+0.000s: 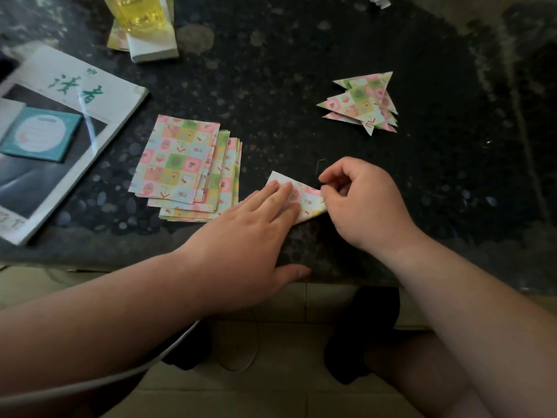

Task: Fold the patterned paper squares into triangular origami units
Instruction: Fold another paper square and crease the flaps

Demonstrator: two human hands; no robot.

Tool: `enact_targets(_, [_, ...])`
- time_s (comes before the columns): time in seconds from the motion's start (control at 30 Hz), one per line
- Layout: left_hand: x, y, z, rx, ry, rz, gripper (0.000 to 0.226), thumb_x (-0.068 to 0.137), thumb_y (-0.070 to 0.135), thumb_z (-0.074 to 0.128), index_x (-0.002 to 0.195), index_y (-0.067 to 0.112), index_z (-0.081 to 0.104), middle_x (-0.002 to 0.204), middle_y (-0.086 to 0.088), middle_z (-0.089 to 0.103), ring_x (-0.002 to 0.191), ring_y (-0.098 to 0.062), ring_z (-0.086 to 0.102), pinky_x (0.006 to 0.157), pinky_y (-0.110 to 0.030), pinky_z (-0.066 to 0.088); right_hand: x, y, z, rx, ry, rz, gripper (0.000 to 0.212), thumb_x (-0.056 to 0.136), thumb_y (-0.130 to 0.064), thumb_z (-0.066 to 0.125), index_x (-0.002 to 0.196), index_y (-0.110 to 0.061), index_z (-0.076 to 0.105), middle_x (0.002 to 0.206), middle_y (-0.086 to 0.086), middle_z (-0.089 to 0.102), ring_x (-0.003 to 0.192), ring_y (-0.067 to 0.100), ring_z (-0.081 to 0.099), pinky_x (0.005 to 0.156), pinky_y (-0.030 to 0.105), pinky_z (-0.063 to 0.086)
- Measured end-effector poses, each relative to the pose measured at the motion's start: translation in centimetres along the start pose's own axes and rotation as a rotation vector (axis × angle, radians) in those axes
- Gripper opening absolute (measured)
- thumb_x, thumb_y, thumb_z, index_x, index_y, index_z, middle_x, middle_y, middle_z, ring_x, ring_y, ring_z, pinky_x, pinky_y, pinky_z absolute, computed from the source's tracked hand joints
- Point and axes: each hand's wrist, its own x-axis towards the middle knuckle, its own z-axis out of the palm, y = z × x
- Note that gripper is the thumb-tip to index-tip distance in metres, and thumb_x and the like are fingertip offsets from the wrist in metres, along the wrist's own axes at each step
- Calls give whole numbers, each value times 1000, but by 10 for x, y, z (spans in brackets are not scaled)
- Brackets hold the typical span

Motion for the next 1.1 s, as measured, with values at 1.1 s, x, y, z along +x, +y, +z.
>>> enact_targets(1.1, [17, 30, 6, 226, 64, -37, 86, 90, 82, 13, 159, 36, -4, 166, -11, 11, 152, -39, 8, 121, -50, 22, -16, 6, -59, -371, -405, 169, 52, 87, -38, 77, 134, -40, 54, 94, -13, 64, 86, 7, 63, 65, 27, 47])
